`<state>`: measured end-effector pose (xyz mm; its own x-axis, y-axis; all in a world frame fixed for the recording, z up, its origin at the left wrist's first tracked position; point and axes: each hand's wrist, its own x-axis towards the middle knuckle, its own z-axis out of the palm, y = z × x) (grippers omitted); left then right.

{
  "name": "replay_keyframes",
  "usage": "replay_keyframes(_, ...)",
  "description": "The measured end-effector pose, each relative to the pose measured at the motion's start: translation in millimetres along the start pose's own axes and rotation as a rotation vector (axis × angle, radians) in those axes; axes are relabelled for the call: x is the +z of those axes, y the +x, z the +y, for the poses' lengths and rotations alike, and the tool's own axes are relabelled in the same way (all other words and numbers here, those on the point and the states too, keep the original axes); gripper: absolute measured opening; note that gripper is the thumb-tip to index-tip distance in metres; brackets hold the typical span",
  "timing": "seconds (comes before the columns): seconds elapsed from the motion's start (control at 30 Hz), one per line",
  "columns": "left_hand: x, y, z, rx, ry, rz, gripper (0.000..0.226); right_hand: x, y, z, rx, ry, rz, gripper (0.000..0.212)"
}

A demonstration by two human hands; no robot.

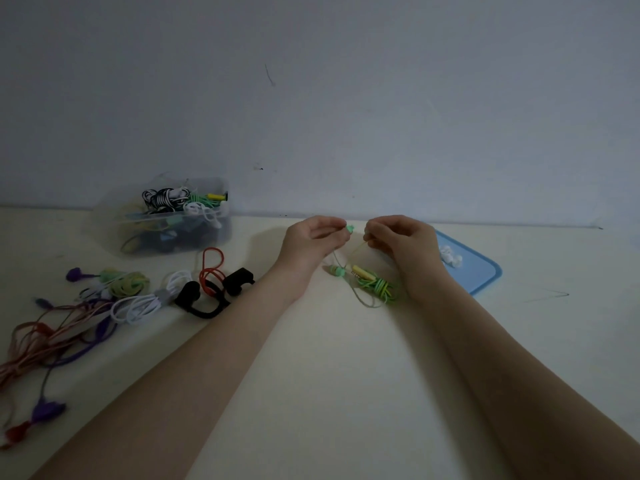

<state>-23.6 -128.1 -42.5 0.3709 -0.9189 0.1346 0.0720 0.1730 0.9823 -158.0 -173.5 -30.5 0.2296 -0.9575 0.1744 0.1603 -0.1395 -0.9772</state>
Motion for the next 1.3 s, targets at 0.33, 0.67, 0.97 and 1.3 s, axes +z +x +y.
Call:
replay_keyframes(0.33, 2.6, -6.7, 1.5, 0.073, 0.116, -0.012, 0.014, 3.5, -4.1, 1.9, 0.075, 0.168, -0.089, 0.015)
replay_keyframes(0.67, 2.0, -6.7, 0.8, 0.095, 0.132, -0.008, 0.018, 4.9, -4.7, 2.8, 0.068, 0.175, -0.088, 0.014)
replay_keyframes(0.97, 0.6, -5.8, 0.1, 0.103, 0.150, -0.008, 0.016, 2.1, -6.3, 0.7, 0.108, 0.182, -0.125, 0.011)
replay_keyframes(1.3, 0.3, -7.2, -0.6, 0.187, 0.175, -0.027, 0.015, -0.6, -6.8, -0.5, 0.143, 0.195, -0.124, 0.009)
